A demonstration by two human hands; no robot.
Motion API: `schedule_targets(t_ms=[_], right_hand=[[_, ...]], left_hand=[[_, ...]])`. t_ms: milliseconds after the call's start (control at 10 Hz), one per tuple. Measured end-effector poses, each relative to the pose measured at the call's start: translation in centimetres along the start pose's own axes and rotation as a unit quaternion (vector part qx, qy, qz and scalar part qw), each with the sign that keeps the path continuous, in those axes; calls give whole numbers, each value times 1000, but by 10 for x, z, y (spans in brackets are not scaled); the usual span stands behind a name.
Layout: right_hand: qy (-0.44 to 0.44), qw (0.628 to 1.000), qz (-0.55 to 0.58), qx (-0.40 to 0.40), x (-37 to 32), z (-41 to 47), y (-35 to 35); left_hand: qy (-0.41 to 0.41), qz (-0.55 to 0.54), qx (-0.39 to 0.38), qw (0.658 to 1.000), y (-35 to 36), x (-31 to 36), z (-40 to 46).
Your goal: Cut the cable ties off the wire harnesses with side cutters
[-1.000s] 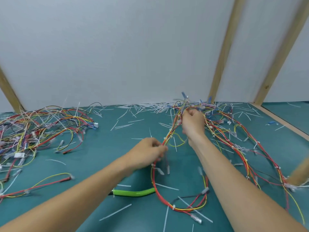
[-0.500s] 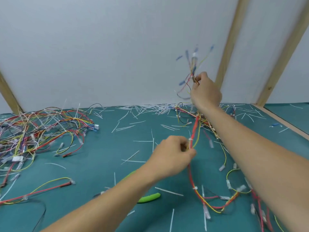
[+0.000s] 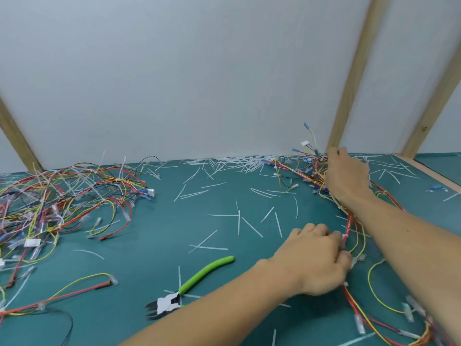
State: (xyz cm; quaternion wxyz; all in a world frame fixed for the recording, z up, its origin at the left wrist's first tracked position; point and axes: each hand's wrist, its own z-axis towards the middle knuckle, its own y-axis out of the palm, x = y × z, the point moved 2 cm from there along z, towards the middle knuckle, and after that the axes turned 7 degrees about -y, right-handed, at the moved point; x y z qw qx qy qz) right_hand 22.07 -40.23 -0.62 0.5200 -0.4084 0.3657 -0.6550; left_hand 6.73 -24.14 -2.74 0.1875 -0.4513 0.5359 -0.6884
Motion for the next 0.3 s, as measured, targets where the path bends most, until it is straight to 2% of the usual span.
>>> schedule_targets(t_ms=[100, 200, 300], right_hand=[[-10, 996, -58, -71, -11, 3, 1], [-3, 980, -98, -175, -17, 3, 0], [21, 983, -81, -163, -31, 7, -16]], left_hand=[[-17, 28, 60, 998, -23, -21, -19], [-37, 2, 125, 991, -45, -48, -47], [-77, -33, 174, 981, -65, -83, -85]])
